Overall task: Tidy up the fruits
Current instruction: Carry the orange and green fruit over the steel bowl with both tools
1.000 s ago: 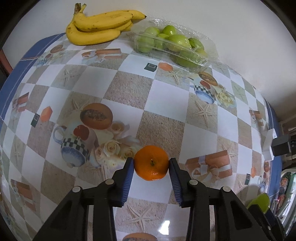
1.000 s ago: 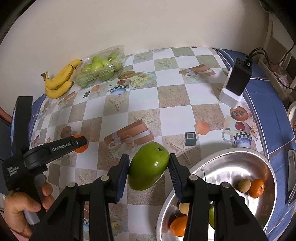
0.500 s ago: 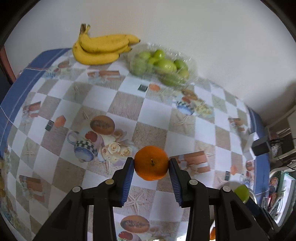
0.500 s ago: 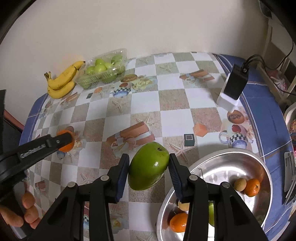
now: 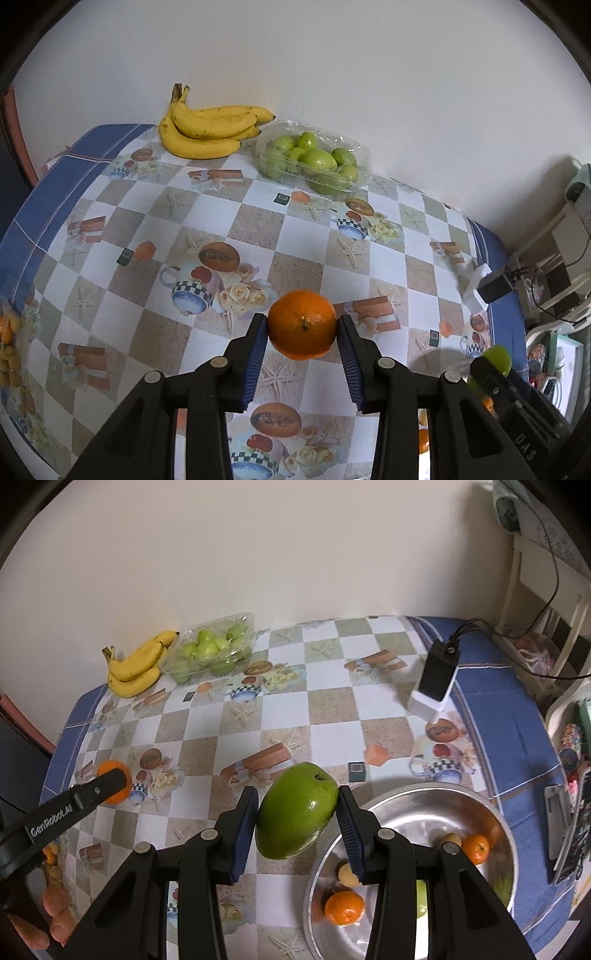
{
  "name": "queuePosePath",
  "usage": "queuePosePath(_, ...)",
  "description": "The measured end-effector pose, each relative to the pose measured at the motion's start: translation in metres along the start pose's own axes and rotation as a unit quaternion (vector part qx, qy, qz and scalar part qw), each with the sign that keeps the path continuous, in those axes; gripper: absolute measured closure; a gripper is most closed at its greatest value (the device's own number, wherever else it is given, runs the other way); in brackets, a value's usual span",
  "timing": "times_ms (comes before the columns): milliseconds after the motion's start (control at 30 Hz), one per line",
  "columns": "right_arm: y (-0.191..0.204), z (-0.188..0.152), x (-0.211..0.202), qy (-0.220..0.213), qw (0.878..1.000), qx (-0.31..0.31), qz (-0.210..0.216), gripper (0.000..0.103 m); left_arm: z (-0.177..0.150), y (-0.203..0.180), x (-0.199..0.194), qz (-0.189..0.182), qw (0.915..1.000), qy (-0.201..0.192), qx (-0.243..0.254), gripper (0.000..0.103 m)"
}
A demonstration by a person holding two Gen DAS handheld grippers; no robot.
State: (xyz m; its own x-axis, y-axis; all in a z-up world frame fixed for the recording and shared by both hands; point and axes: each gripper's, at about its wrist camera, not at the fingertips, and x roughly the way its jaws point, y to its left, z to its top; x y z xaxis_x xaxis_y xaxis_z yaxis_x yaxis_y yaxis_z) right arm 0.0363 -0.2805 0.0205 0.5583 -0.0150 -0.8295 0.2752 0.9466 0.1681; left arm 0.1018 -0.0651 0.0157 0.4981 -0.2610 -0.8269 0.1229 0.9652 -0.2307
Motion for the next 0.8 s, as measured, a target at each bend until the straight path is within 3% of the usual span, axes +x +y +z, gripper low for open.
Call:
queuePosePath(333,-0.013,-0.016,-0.025,-0.014,1.0,0.005,-0.003,0.058,-0.033,-0.015,-0.02,-0.018,0.9994,-0.008,0.028,0.062)
queuePosePath(800,-0.054,-0.047,-0.02,0.02,0.999,0.046,-0.016,0.058,-0.081,-0.074,-0.012,-0.054,0.9912,0.038,0.115,0.062)
